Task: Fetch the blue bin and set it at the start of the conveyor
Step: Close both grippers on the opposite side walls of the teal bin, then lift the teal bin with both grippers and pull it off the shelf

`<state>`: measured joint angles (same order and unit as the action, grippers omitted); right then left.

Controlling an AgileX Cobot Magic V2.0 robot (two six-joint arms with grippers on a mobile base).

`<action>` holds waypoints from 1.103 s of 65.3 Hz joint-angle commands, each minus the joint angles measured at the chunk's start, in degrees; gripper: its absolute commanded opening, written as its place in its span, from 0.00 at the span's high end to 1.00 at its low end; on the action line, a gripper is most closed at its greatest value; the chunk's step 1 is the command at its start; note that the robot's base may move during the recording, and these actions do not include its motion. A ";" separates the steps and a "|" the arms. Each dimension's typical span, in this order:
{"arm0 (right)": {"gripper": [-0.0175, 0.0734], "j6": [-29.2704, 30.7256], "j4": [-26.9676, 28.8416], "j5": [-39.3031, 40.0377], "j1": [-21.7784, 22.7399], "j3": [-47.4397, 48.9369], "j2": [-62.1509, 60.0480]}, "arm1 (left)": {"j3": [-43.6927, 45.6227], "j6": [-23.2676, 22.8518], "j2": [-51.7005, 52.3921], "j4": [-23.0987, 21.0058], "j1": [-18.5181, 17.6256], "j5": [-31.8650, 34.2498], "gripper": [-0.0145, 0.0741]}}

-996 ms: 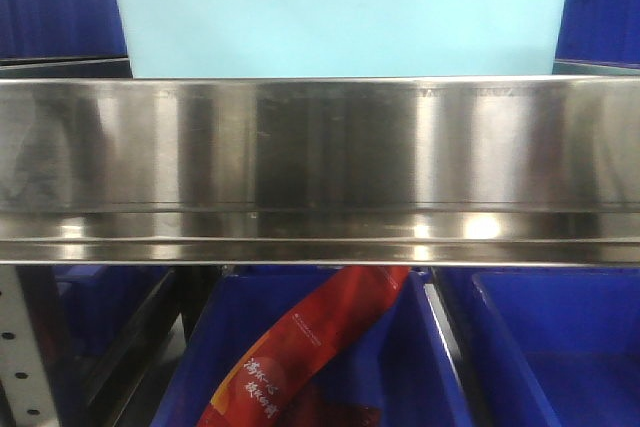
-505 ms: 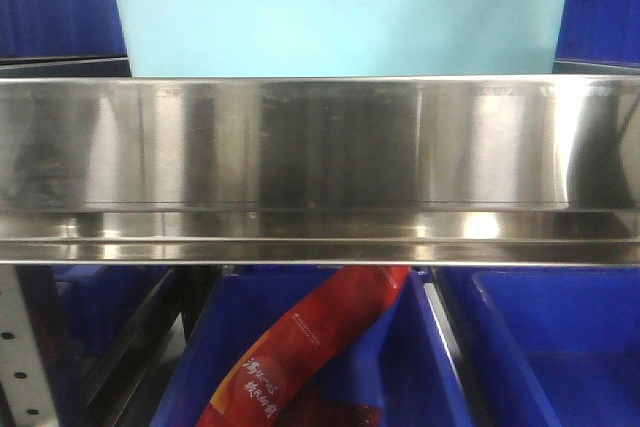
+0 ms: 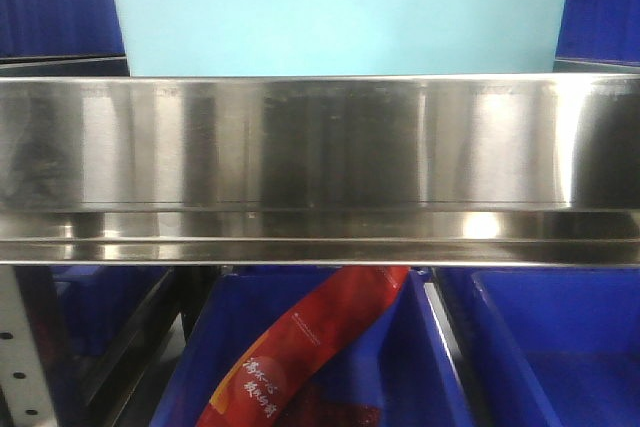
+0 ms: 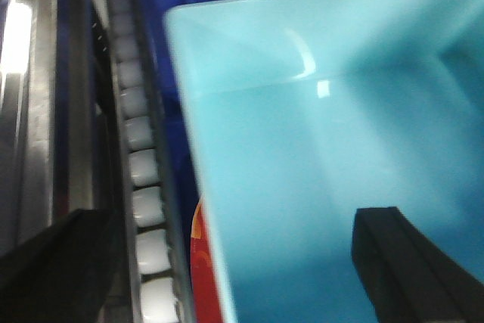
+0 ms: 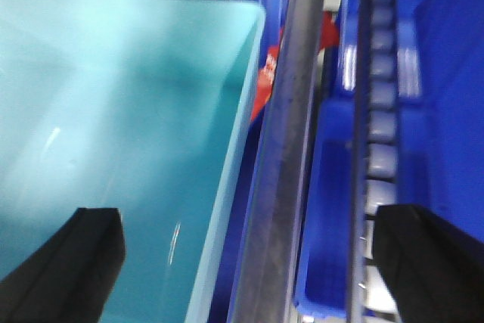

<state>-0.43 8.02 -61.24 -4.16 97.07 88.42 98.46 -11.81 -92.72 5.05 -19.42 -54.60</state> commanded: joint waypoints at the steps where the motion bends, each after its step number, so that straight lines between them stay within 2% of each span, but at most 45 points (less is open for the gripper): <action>1: 0.18 -0.41 -0.89 0.89 -0.57 0.71 2.86 | 0.62 -0.41 -1.84 -3.47 1.62 1.92 0.25; 17: 0.18 -0.41 0.24 5.21 -0.69 0.71 9.70 | 0.62 -0.21 -7.09 -4.20 1.77 5.01 0.25; 28: 0.18 -0.41 1.20 7.45 -1.22 0.71 11.99 | 0.62 -0.21 -9.45 -4.20 1.90 4.67 0.25; 36: 0.21 -0.41 1.20 8.34 -1.22 0.71 13.02 | 0.62 -0.21 -10.57 -4.20 2.03 4.41 0.30; 41: 0.30 -0.41 1.20 8.56 -1.22 0.71 13.28 | 0.62 -0.21 -10.82 -4.20 2.03 4.41 0.41; 46: 0.44 -0.41 1.20 8.79 -1.22 0.71 13.28 | 0.62 -0.21 -10.82 -4.20 2.03 4.41 0.58; 52: 0.67 -0.41 1.20 8.89 -1.22 0.71 13.42 | 0.62 -0.21 -10.82 -4.20 2.03 4.41 0.84; 55: 0.82 -0.41 1.20 8.77 -1.22 0.71 13.67 | 0.62 -0.21 -10.93 -4.06 2.03 4.41 0.96; 59: 0.98 -0.41 1.20 8.18 -1.22 0.71 14.11 | 0.62 -0.21 -10.93 -3.97 2.03 4.28 0.96; 60: 0.99 -0.41 1.20 7.97 -1.22 0.71 14.26 | 0.62 -0.21 -10.93 -3.86 2.03 4.19 0.96; 72: 0.97 -0.41 1.20 5.54 -1.22 0.71 14.48 | 0.62 -0.21 -10.70 -3.84 2.03 3.03 0.96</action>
<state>-1.57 9.28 -53.68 -5.43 97.58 102.86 98.94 -12.38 -103.86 1.53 -17.67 -50.82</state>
